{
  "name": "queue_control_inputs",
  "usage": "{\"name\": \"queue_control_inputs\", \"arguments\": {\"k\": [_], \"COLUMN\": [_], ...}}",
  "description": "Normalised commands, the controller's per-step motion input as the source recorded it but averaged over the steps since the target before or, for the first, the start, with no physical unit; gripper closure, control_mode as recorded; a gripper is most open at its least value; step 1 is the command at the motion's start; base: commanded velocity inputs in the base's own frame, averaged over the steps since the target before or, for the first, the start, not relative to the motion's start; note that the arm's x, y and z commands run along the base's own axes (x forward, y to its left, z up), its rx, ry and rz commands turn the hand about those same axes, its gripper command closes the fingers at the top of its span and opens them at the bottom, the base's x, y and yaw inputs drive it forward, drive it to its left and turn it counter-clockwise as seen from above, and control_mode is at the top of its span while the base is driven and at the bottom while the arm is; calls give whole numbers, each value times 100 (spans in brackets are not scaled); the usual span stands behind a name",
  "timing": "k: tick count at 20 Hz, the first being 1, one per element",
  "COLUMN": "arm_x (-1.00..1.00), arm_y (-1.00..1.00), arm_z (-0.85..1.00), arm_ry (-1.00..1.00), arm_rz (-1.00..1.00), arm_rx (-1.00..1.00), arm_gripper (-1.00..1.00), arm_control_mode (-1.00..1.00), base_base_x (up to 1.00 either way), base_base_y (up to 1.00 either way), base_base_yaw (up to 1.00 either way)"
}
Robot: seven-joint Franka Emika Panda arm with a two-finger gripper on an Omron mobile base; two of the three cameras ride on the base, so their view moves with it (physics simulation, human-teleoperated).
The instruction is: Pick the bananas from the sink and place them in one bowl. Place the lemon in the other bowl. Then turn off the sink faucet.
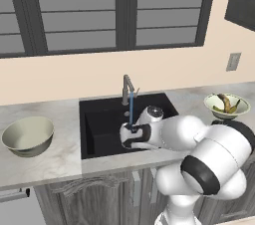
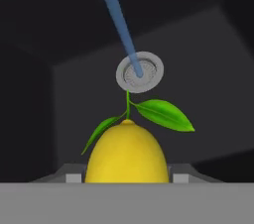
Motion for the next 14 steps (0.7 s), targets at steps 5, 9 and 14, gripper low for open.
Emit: {"name": "queue_control_inputs", "arguments": {"k": [5, 9, 14], "arm_x": [28, 5, -29], "arm_y": [35, 30, 27], "arm_z": [100, 100, 95], "arm_ry": [33, 35, 27], "arm_rz": [18, 14, 12], "arm_rx": [-20, -19, -15], "arm_gripper": [100, 100, 100], "arm_control_mode": [-100, -100, -100], "base_base_x": [0, 0, 0], "base_base_y": [0, 0, 0], "base_base_yaw": [0, 0, 0]}}
